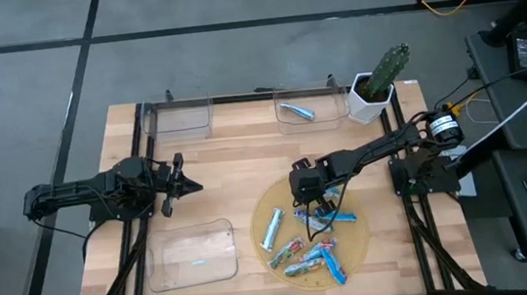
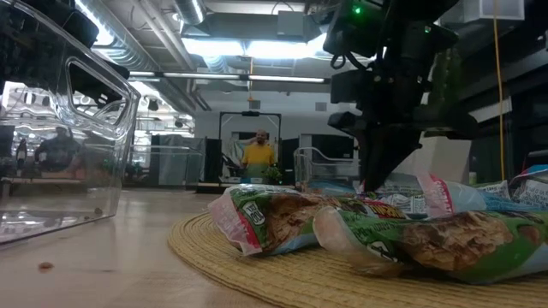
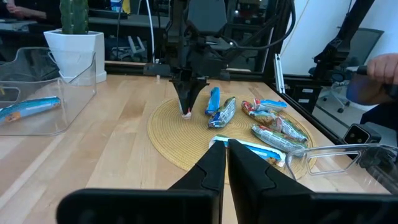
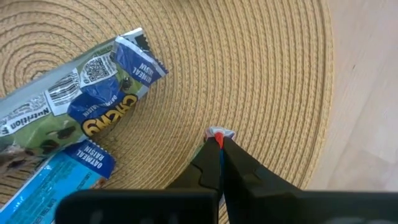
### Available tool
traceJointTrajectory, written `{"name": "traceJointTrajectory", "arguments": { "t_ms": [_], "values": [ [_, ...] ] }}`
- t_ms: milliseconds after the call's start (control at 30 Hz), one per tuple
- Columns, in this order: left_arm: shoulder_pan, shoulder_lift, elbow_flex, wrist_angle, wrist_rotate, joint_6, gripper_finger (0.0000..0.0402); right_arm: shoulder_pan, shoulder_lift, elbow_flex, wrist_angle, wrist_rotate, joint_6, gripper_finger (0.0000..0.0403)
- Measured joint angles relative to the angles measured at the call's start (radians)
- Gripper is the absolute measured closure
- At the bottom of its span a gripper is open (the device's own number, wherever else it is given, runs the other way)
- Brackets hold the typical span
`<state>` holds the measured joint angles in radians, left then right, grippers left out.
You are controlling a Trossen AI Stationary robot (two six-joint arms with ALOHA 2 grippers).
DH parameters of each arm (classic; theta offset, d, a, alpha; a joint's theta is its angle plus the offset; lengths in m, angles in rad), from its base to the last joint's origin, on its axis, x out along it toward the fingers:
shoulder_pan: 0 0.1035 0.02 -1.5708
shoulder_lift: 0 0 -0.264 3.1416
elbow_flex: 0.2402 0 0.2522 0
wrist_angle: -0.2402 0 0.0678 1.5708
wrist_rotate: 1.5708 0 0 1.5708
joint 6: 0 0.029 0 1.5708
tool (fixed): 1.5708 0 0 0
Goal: Pick and place Granola Bars by type
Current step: Put the red granola bar into the top left transparent bin
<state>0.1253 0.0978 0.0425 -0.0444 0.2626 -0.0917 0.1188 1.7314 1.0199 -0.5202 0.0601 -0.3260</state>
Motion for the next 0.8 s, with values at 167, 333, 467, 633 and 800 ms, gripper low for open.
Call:
{"name": "traceJointTrajectory", "arguments": {
  "t_ms": [167, 333, 467, 633, 800],
  "values": [
    [0.000, 0.000, 0.000, 0.000, 0.000, 0.000, 0.0391, 0.008, -0.048, 0.000, -0.011, 0.000, 0.000, 0.0398],
    [0.000, 0.000, 0.000, 0.000, 0.000, 0.000, 0.0393, 0.030, -0.146, 0.000, -0.005, 0.000, -0.011, 0.0399],
    [0.000, 0.000, 0.000, 0.000, 0.000, 0.000, 0.0394, 0.044, -0.245, 0.000, 0.013, -0.009, -0.012, 0.0399],
    [0.000, 0.000, 0.000, 0.000, 0.000, 0.000, 0.0390, 0.045, -0.373, 0.000, 0.093, -0.173, -0.051, 0.0399],
    [0.000, 0.000, 0.000, 0.000, 0.000, 0.000, 0.0389, 0.045, -0.465, 0.000, 0.177, -0.490, -0.128, 0.0400]
  ]
}}
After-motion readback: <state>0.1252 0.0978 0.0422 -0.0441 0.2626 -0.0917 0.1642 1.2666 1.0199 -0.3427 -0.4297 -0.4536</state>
